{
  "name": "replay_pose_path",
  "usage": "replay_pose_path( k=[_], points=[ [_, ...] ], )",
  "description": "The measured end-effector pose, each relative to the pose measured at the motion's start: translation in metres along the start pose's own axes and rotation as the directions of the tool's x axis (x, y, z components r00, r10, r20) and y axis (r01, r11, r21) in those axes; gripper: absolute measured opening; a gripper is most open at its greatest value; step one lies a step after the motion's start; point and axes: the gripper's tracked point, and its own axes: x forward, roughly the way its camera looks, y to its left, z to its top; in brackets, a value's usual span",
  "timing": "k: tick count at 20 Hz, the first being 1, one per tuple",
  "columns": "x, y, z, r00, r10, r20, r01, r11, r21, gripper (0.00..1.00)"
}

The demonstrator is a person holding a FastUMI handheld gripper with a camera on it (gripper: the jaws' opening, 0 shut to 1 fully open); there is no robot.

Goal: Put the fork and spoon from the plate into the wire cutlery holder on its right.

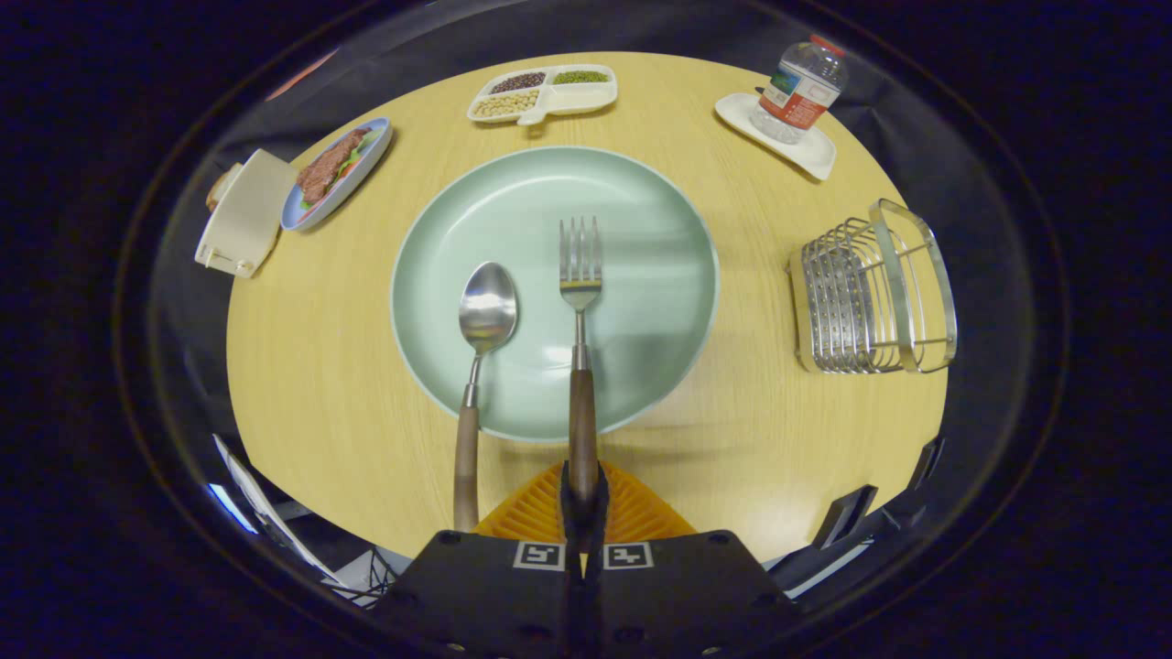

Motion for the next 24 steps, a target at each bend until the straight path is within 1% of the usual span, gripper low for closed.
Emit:
replay_pose_path(
  k=[4,7,10,14,17,19,22,24],
  points=[
    [-0.030,-0.007,0.001,0.999,0.032,0.013,-0.032,0.999,-0.009,0.01],
    [-0.066,-0.020,0.006,0.997,0.065,0.030,-0.065,0.998,-0.006,0.01],
    [-0.105,-0.044,0.017,0.995,0.070,0.069,-0.069,0.998,-0.015,0.01],
    [-0.146,-0.093,0.023,0.995,0.058,0.082,-0.060,0.998,0.021,0.00],
    [-0.161,-0.136,0.022,0.997,0.012,0.072,-0.015,0.999,0.045,0.00],
    [-0.164,-0.156,0.017,0.999,-0.005,0.052,0.002,0.998,0.066,0.00],
    [-0.155,-0.171,0.002,1.000,0.002,-0.009,-0.001,0.997,0.083,0.00],
    [-0.146,-0.171,-0.012,0.997,0.026,-0.072,-0.020,0.996,0.090,0.00]
  ],
)
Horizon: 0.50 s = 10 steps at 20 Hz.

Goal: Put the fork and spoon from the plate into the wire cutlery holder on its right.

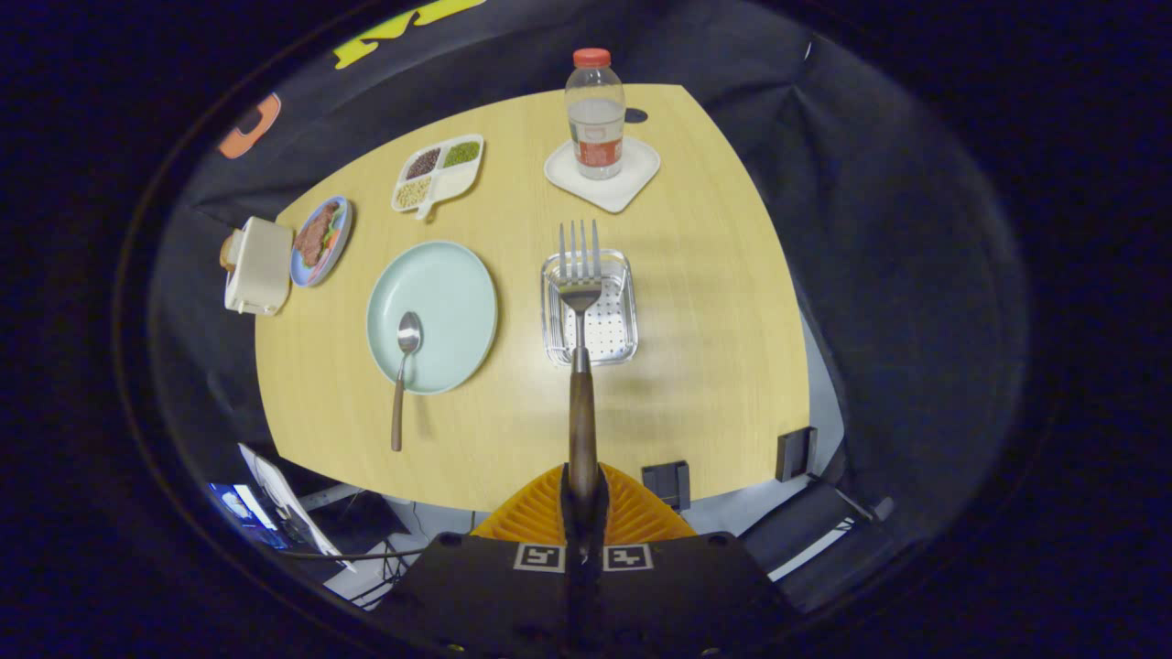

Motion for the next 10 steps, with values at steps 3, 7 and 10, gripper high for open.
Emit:
replay_pose_path(
  k=[3,7,10],
  points=[
    [0.011,0.002,-0.006,0.998,0.025,-0.059,-0.024,1.000,0.019,0.00],
    [0.024,0.005,0.000,0.993,0.049,-0.112,-0.044,0.998,0.046,0.01],
    [0.032,0.009,0.003,0.986,0.060,-0.158,-0.047,0.995,0.087,0.01]
  ],
)
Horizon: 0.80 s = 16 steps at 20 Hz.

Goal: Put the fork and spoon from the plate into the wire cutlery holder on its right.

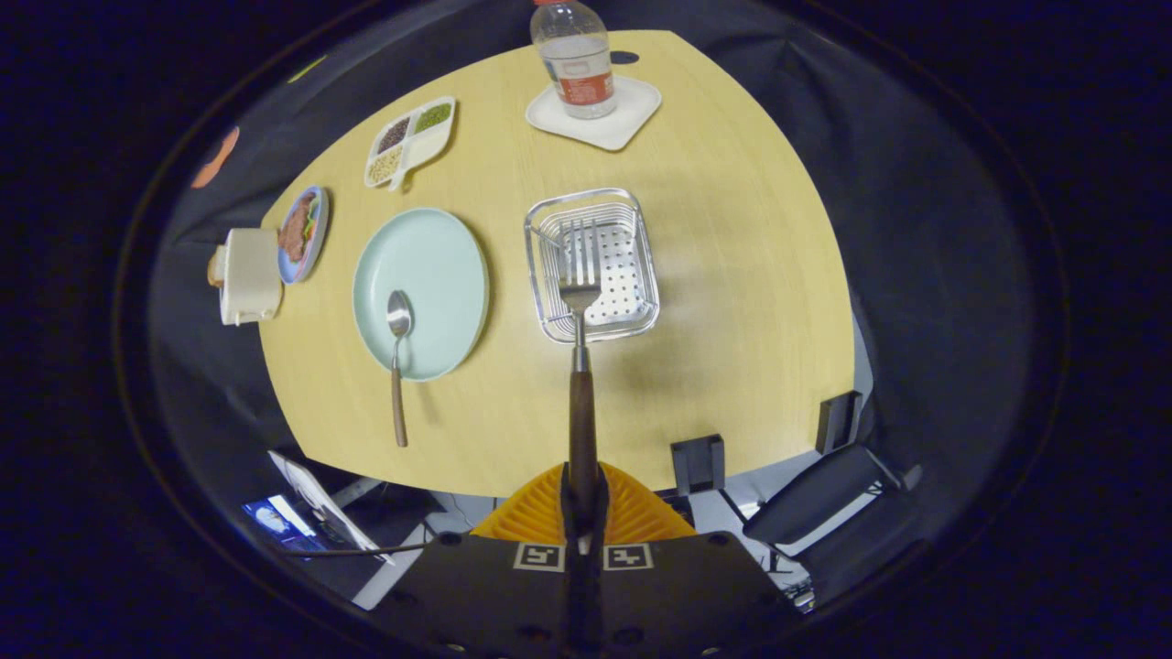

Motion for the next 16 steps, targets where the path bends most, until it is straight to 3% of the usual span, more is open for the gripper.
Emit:
replay_pose_path(
  k=[9,14,16],
  points=[
    [0.012,0.010,0.028,1.000,-0.023,-0.005,0.023,0.999,0.023,0.06],
    [0.013,0.008,0.031,0.999,-0.037,0.007,0.037,0.999,0.033,0.26],
    [0.011,0.008,0.028,0.999,-0.036,0.003,0.036,0.998,0.043,0.29]
  ],
)
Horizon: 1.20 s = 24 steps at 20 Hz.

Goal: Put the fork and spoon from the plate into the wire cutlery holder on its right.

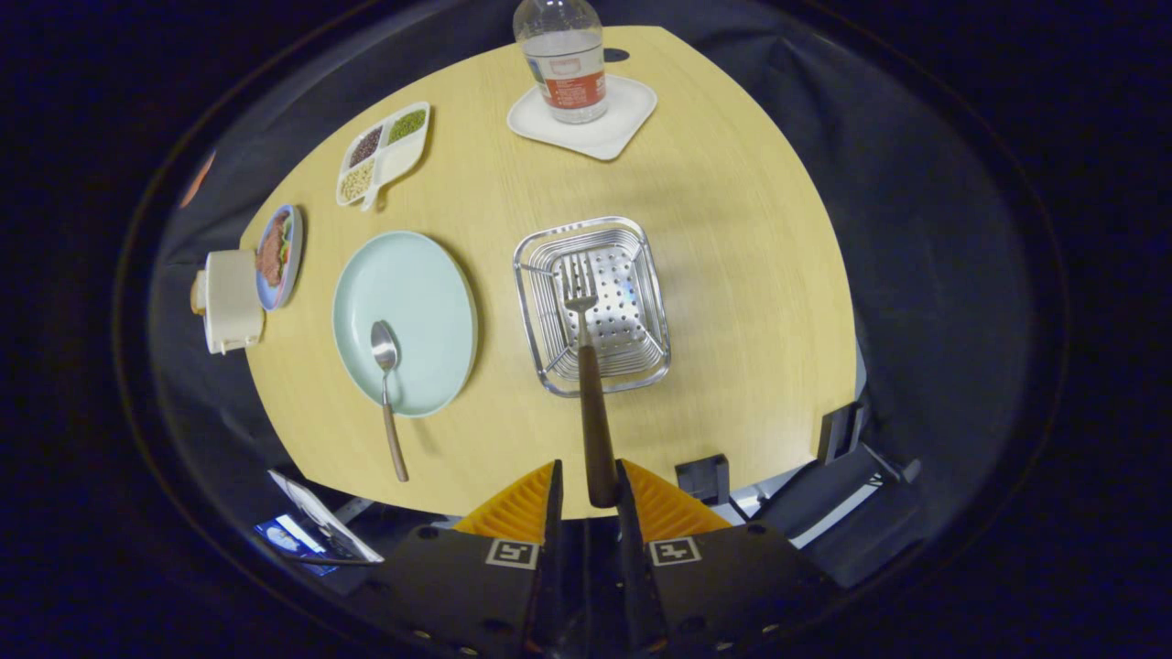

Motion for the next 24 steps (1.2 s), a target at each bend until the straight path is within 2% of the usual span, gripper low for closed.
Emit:
replay_pose_path(
  k=[1,7,9,10,12,15,18,24],
  points=[
    [0.001,0.000,-0.001,1.000,0.005,0.004,-0.005,1.000,0.005,0.29],
    [-0.008,-0.004,0.000,0.998,0.008,0.059,-0.008,1.000,0.003,0.62],
    [-0.017,-0.007,0.002,0.994,-0.011,0.107,0.012,1.000,-0.006,0.70],
    [-0.025,-0.004,0.004,0.989,-0.026,0.145,0.030,0.999,-0.027,0.78],
    [-0.039,0.006,0.005,0.977,-0.041,0.208,0.059,0.995,-0.082,0.86],
    [-0.060,0.031,0.007,0.952,-0.047,0.301,0.093,0.985,-0.142,0.88],
    [-0.063,0.068,-0.004,0.951,-0.003,0.310,0.060,0.983,-0.175,0.88],
    [-0.022,0.145,-0.032,0.957,0.080,0.278,-0.017,0.975,-0.220,0.88]
  ],
)
